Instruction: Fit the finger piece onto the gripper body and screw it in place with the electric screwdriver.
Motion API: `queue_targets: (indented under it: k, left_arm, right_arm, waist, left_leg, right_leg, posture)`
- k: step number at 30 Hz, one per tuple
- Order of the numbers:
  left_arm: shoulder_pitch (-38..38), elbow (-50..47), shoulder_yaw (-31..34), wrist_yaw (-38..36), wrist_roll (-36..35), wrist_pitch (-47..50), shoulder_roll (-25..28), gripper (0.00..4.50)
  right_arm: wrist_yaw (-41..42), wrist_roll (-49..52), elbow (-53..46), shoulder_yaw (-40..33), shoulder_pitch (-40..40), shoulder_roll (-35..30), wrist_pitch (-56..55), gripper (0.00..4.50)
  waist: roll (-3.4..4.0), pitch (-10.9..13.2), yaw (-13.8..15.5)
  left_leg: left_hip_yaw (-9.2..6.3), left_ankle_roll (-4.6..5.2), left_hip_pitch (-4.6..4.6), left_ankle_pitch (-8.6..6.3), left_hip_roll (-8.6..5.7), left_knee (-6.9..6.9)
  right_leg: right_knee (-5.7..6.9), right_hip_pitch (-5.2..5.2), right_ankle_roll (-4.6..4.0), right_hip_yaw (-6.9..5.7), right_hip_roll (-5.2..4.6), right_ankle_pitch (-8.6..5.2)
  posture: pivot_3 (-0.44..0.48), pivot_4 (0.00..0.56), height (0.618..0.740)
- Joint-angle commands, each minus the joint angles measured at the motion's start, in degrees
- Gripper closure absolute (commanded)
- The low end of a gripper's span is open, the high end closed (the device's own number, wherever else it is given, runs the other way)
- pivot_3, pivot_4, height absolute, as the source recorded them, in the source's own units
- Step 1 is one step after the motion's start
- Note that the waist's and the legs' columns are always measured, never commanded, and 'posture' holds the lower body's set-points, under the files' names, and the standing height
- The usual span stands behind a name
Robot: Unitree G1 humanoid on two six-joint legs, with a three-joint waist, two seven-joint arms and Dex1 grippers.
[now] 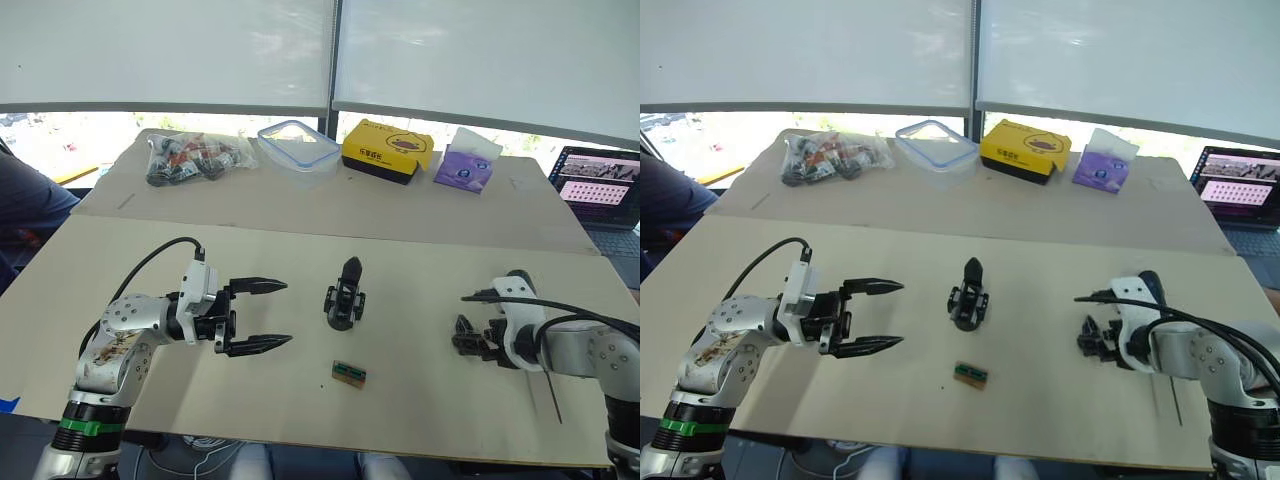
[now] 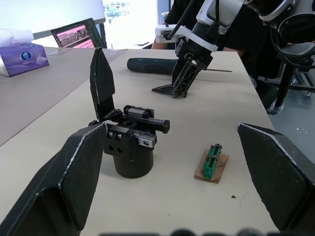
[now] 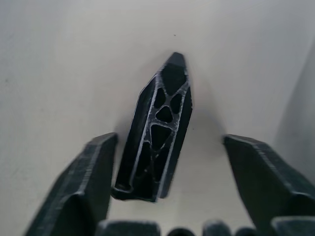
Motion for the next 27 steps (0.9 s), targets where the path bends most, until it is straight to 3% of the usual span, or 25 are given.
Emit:
queue_targets:
  k: [1,4,5,10,14,17,20,27]
  left_arm:
    - [0.0,-1.5,0.8,0.3,-1.5,-0.4,-0.1,0.00]
    - [-1.1,-2.5,2.3,3.7,-4.6,2.9,-1.6,0.00]
    - [-1.7,-3.2,3.0,5.7,-6.3,4.9,-2.2,0.00]
    - [-4.6,-6.9,5.5,19.6,-15.6,17.9,-5.8,0.00]
    - [-8.0,-9.9,6.3,31.8,-22.7,26.6,-9.7,0.00]
    - [-12.5,-11.4,5.0,42.9,-26.7,29.9,-16.9,0.00]
    - [-16.0,-11.2,4.6,51.4,-28.2,31.1,-23.1,0.00]
    - [-18.1,-9.8,3.9,57.7,-30.7,32.8,-28.4,0.00]
  right_arm:
    - [-0.6,4.5,0.4,0.4,1.5,-0.7,0.7,2.21]
    - [-0.5,5.7,-1.1,-0.6,1.3,-1.4,0.7,3.26]
    - [0.8,6.2,-2.8,-1.3,1.2,-1.9,0.7,3.38]
    - [11.0,2.1,-18.0,-3.1,3.0,-4.5,-14.9,3.38]
    - [15.4,-5.7,-25.6,-1.6,4.4,-3.0,-31.3,3.38]
    - [14.1,-15.5,-28.7,6.8,0.5,-0.1,-42.4,3.38]
    - [12.9,-22.2,-28.4,14.1,-3.2,2.6,-46.7,3.38]
    - [14.3,-35.1,-25.3,25.5,-7.5,3.8,-52.0,3.38]
  waist:
    - [0.00,0.0,-0.1]
    - [0.00,0.0,-0.1]
    - [-0.01,0.0,-0.1]
    - [0.10,0.1,0.0]
    - [0.10,0.1,0.1]
    - [0.09,0.1,0.1]
    - [0.08,0.1,0.1]
    - [0.09,0.1,0.3]
  left_leg:
    - [0.00,0.00,0.00,0.00,0.00,-0.01]
    - [0.00,0.00,0.02,0.00,0.01,-0.02]
    - [-0.01,0.00,0.02,0.00,0.01,-0.02]
    - [-0.03,0.00,-0.03,0.00,0.00,0.00]
    - [-0.08,0.00,-0.02,0.00,0.00,0.02]
    - [-0.08,-0.01,-0.02,0.00,-0.02,0.06]
    - [-0.08,-0.01,-0.03,0.01,-0.03,0.11]
    - [-0.13,-0.01,-0.02,0.00,-0.05,0.00]
  right_leg:
    - [0.00,-0.01,0.00,0.00,0.00,0.00]
    - [0.00,-0.01,0.00,0.00,0.01,0.00]
    - [0.00,0.00,0.01,0.00,0.00,-0.01]
    - [0.03,-0.03,0.23,0.01,0.01,-0.09]
    - [0.01,0.01,0.27,-0.04,0.02,-0.09]
    - [0.00,0.02,0.28,-0.04,0.02,-0.08]
    - [-0.01,0.01,0.28,-0.03,0.02,-0.02]
    - [-0.02,0.00,0.18,-0.03,0.05,0.13]
  posture:
    - [0.000,0.150,0.740]
    - [0.000,0.150,0.740]
    - [0.000,0.150,0.740]
    - [0.000,0.150,0.740]
    - [0.000,0.150,0.740]
    - [0.000,0.150,0.740]
    - [0.000,0.150,0.740]
    - [0.000,0.150,0.740]
